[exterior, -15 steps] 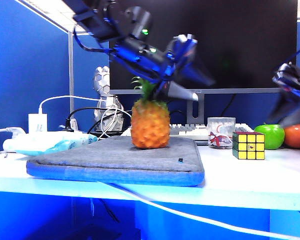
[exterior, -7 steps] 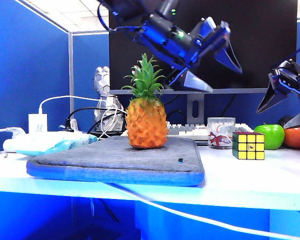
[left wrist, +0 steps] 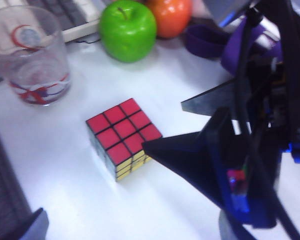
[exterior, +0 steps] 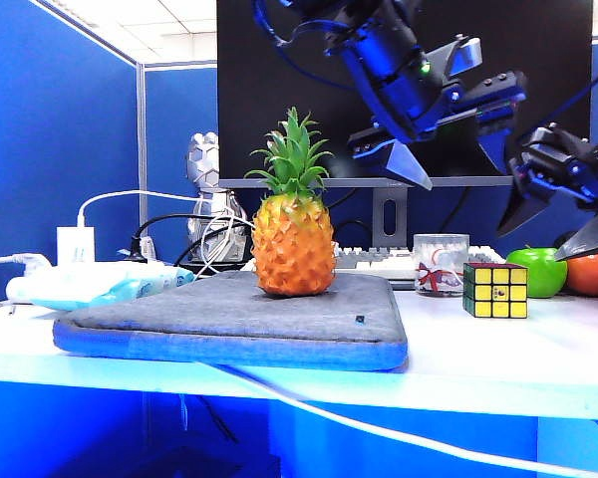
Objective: Rotate the Rubik's Cube so that its red face is facing towards you.
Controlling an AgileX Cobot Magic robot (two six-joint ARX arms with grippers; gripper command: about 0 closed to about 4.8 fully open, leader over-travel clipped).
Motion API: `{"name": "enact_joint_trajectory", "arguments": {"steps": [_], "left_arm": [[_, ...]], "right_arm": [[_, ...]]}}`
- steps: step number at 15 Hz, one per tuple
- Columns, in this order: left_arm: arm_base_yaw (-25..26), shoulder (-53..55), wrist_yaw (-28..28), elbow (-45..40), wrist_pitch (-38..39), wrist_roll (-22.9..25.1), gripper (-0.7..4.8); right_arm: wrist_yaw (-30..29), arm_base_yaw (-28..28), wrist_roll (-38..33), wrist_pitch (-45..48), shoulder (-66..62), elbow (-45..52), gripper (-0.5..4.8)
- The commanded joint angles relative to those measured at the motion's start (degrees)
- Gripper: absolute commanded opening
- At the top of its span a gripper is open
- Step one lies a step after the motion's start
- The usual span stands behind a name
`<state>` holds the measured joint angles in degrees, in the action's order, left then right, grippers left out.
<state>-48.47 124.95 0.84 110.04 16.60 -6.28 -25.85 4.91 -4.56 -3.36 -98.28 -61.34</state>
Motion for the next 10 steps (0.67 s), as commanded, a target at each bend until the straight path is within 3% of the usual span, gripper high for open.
{"name": "enact_joint_trajectory", "arguments": {"steps": [1,7,10], "left_arm": [[0.2,-0.2,1.8,-0.9,2.4,-1.2,4.79],[3.5,-0.2,-0.9,-1.0,6.1,-1.2,4.79],[3.4,-0.2,-1.3,-1.0,5.9,-1.2,4.79]], "right_arm": [[0.6,-1.7,0.3,0.3,-0.9,-0.3,4.79],[3.0,-6.3,-0.1,2.0,-3.6,-0.3,4.79],[9.0,-8.5,-1.9,4.9,-7.1,-0.3,4.79]]}}
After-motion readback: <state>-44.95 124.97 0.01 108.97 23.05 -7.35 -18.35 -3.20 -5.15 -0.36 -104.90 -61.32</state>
